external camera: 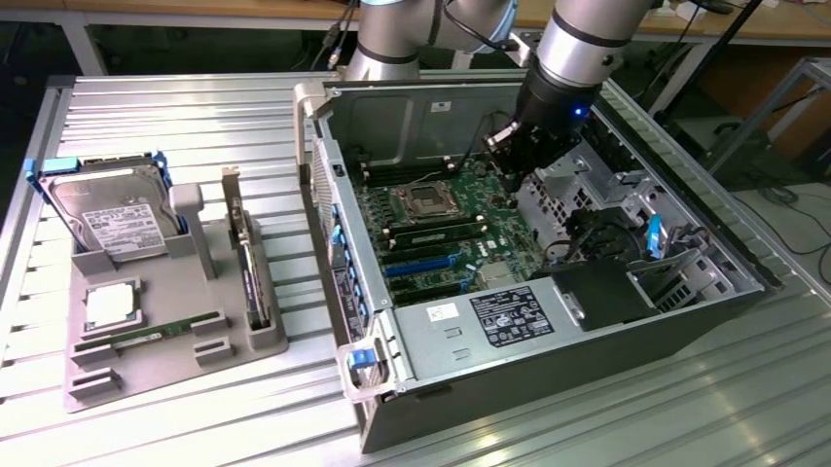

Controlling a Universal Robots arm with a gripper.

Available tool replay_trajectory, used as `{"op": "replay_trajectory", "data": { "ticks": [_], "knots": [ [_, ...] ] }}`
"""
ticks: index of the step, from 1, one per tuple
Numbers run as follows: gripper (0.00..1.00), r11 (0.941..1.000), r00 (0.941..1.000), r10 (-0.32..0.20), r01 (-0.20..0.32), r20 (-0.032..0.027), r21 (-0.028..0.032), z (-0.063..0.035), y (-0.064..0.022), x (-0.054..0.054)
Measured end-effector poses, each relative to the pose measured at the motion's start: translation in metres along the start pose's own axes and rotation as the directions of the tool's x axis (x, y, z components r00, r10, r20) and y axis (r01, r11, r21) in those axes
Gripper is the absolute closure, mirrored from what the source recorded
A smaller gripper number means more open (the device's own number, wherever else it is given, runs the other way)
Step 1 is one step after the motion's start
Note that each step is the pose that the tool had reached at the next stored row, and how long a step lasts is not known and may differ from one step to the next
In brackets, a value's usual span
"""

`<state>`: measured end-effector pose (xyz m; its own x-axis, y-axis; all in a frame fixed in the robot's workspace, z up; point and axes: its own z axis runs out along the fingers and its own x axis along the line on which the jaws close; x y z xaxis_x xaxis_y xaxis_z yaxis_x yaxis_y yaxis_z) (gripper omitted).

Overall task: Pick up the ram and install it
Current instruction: 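Press down the ram until it locks into place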

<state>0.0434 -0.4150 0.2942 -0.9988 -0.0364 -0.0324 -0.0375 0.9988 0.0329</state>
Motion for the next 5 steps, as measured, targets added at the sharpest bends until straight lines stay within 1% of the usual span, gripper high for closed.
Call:
{"op": "replay_trajectory", "data": {
  "ticks": [5],
  "knots": [
    [0.89, 1.0, 1.0, 0.0, 0.0, 0.0, 0.0, 0.0, 0.0, 0.0]
  ]
}}
